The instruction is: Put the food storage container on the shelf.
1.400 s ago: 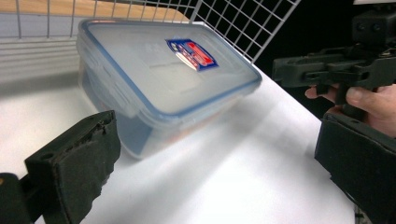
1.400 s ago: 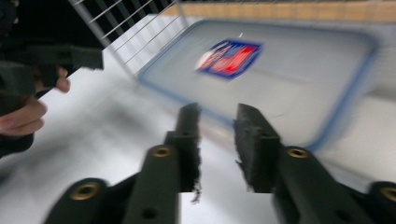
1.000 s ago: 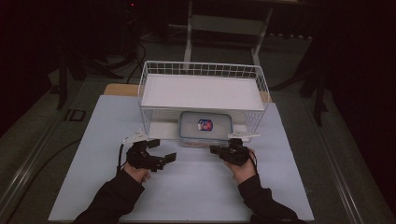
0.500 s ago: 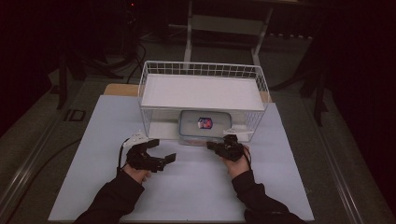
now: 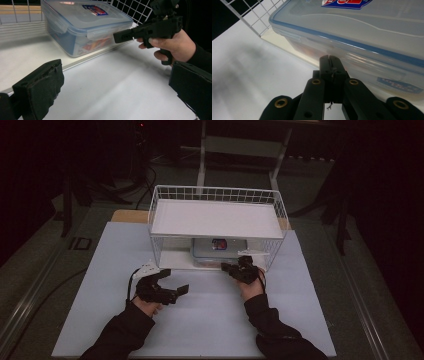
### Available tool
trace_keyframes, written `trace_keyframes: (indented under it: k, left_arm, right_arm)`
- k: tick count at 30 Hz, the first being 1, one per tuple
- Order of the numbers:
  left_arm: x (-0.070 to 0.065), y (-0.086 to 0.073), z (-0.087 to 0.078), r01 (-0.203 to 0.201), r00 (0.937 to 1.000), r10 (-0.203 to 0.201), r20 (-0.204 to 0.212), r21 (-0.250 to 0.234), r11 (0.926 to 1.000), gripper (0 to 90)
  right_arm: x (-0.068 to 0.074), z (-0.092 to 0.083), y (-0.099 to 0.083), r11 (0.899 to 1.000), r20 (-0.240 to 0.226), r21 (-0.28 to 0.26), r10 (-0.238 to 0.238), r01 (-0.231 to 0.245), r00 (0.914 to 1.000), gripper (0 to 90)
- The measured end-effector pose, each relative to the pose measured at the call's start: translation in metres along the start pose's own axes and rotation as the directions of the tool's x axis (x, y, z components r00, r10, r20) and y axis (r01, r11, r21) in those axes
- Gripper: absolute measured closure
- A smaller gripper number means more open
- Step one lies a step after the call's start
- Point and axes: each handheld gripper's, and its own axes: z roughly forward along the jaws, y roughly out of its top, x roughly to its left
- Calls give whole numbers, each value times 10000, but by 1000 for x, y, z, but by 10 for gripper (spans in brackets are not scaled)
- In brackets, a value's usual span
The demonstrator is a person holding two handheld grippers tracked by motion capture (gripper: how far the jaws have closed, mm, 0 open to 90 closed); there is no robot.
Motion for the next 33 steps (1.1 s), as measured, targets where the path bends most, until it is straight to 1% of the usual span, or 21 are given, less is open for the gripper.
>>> trace_keyframes:
  k: [2, 4, 7, 10, 11, 15, 16, 17, 18, 22, 23, 24, 25, 27, 28, 29, 31, 32, 33]
  left_arm:
    - [0, -1, 1, -65, 10000, 65, -28, 21, 10000, 0]
    - [0, -2, 1, 1, 10000, -1, -23, 26, 10000, 0]
    - [0, -2, 2, -22, 10000, 22, -26, 42, 10000, 0]
    - [0, -2, 1, -92, 10000, 92, -28, 20, 10000, 0]
    - [0, -2, 1, -107, 9999, 107, -40, 11, 9999, 0]
    - [1, -3, 1, -85, 10000, 85, -42, 12, 10000, 0]
    - [1, -3, 1, -81, 9999, 81, -64, 24, 10000, 0]
    - [1, -3, 1, -71, 10000, 71, -60, 25, 10000, 0]
    - [1, -3, 1, -91, 9999, 91, -49, 23, 10000, 0]
    - [0, -3, 1, -169, 9998, 169, -47, 20, 9999, 0]
    - [0, -3, 1, -157, 9999, 157, -44, 45, 9999, 0]
    - [0, -3, 0, -134, 9999, 134, -34, 13, 9999, 0]
    - [-1, -3, 0, -142, 9999, 142, -23, 15, 9999, 0]
    - [-1, -2, 0, -205, 9998, 205, -42, 34, 9998, 0]
    - [-2, -2, -1, -203, 9998, 203, -14, -12, 9998, 0]
    - [-3, -2, -1, -185, 9998, 185, -3, -34, 9998, 0]
    - [-3, -1, -1, -260, 9997, 260, -6, -9, 9997, 0]
    - [-3, -1, -2, -258, 9997, 258, -11, -21, 9997, 0]
    - [-3, -1, -2, -244, 9997, 244, -12, -12, 9997, 0]
  right_arm:
    - [0, 3, 3, 10000, 99, -34, -45, 45, 9999, 898]
    - [-1, 6, 4, 9999, 178, -103, -33, 35, 9998, 898]
    - [-2, 10, 7, 9999, 274, -153, 60, -56, 9996, 898]
    - [-3, 12, 10, 9996, 285, -143, 259, -255, 9993, 898]
    - [-5, 13, 12, 9997, 311, -225, 115, -108, 9995, 898]
    - [-6, 14, 14, 9995, 362, -275, 138, -128, 9993, 898]
    - [-6, 15, 14, 9996, 396, -242, 137, -128, 9991, 897]
    - [-3, 17, 14, 9998, 497, -217, -23, 34, 9988, 895]
    - [-2, 17, 14, 9997, 543, -231, -58, 71, 9985, 896]
    - [-1, 17, 13, 9996, 440, -296, -9, 22, 9990, 894]
    - [-1, 14, 13, 9994, 360, -346, 53, -41, 9993, 891]
    - [0, 12, 13, 9992, 245, -304, 250, -243, 9994, 879]
    - [0, 10, 13, 9990, 146, -370, 258, -253, 9996, 878]
    - [3, 6, 12, 9992, 13, -403, 71, -71, 10000, 836]
    - [5, 4, 11, 9991, -111, -422, 53, -57, 9999, 800]
    - [7, 2, 9, 9991, -205, -428, -12, 3, 9998, 738]
    - [11, -2, 7, 9979, -401, -644, -134, 108, 9991, 575]
    - [13, -4, 6, 9974, -434, -702, -219, 188, 9988, 524]
    - [14, -6, 4, 9965, -566, -814, -226, 180, 9981, 466]
